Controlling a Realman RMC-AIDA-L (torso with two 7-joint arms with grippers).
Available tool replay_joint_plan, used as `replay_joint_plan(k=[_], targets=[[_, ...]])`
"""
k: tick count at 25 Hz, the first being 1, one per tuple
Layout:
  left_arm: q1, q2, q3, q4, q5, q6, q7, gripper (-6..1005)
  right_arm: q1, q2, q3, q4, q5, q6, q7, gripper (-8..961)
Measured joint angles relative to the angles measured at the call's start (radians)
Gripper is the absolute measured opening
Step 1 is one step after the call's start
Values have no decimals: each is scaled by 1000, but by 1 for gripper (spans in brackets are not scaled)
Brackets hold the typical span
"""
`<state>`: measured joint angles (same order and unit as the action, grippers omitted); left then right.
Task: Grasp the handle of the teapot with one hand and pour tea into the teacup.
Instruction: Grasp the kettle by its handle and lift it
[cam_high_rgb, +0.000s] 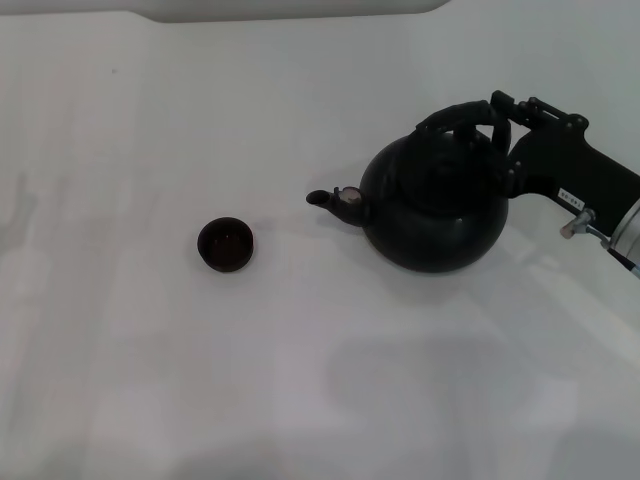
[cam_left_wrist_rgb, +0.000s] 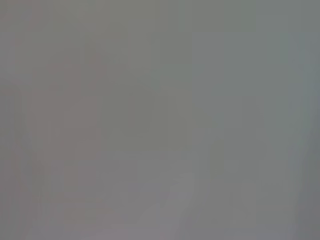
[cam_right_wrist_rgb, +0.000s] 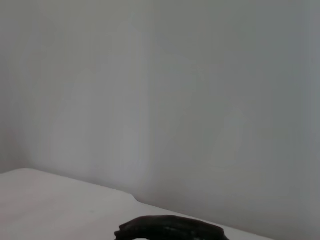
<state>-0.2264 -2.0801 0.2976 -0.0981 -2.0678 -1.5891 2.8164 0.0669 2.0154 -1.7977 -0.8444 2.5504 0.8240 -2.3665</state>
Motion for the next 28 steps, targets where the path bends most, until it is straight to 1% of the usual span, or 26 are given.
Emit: replay_joint_plan(k=[6,11,14,22,28], targets=[[0,0,0,-1,0,-2,0,876,-6,-3,1,5,-4,24,-7,596],[-1,0,0,-4,0,-5,0,876,0,-2,-9,7,-6,25,3,375],[1,0,0,-5,0,-6,0,877,2,-2,-12,5,-6,25,3,185],[3,0,0,-7,0,-8,0,877,2,1,-18,-49,-4,6,5,186],[5,-1,0,-8,1,-8,0,877,-11,2,-72,-158,-5,-101,24,185]])
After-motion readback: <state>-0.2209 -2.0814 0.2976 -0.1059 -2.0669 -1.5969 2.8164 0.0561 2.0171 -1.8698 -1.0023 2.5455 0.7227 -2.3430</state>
